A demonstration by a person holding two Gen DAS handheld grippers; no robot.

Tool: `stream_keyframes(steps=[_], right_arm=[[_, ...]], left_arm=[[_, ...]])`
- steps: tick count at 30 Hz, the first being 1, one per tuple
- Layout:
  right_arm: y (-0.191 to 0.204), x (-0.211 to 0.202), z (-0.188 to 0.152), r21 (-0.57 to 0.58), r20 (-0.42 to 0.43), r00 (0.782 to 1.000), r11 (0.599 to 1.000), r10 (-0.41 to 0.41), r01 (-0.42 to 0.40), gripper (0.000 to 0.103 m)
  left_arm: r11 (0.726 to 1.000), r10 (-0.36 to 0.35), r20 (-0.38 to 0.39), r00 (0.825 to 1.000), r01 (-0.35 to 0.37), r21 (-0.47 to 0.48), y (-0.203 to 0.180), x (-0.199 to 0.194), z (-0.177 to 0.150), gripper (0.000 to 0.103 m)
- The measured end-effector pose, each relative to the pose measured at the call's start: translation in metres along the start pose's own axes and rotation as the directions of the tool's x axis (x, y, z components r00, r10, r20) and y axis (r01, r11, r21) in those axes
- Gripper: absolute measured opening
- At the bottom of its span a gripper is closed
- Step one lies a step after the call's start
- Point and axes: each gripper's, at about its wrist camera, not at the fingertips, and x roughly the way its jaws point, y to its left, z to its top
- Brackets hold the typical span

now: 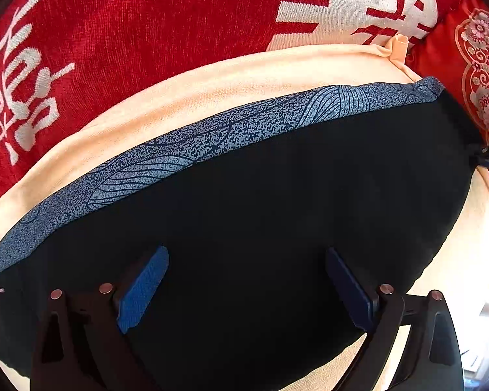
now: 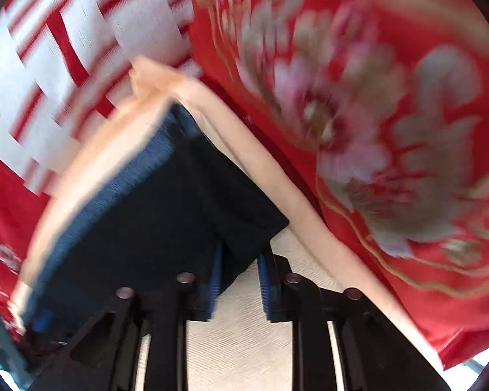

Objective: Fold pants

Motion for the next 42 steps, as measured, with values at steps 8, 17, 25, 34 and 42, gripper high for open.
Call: stream_keyframes(steps=[8, 17, 25, 34, 42], right_arm=[[0.027, -0.049, -0.045, 0.060, -0.002, 0.992, 0.990, 0.129, -0.129, 0.048], [0.150, -0.001, -0.156, 0.188, -0.326, 0.768, 0.834, 0.551, -0.518, 0.048], [0.240, 0.046, -0.211, 0.293, -0.464, 0.565, 0.719, 0.683, -0.630, 0.048], [0.270, 0.061, -0.231, 0.299, -0.453, 0.544, 0.696, 0.706, -0.653, 0.048], [0.274, 0.066, -0.219, 0.301, -0.441, 0.588, 0.729, 0.678, -0.615, 0.008]], left_arm=[[0.997, -0.006, -0.015, 1.000, 0.005, -0.083, 0.039, -0.029, -0.012, 0.097], [0.974, -0.007, -0.054, 0.999, -0.005, -0.226, 0.144, -0.089, -0.086, 0.097], [0.966, 0.066, -0.064, 0.996, -0.080, -0.247, 0.167, -0.095, -0.140, 0.097], [0.923, 0.004, -0.070, 0.998, -0.031, -0.383, 0.239, -0.064, -0.123, 0.097], [0.940, -0.027, -0.095, 0.995, -0.007, -0.340, 0.221, -0.044, -0.134, 0.097]])
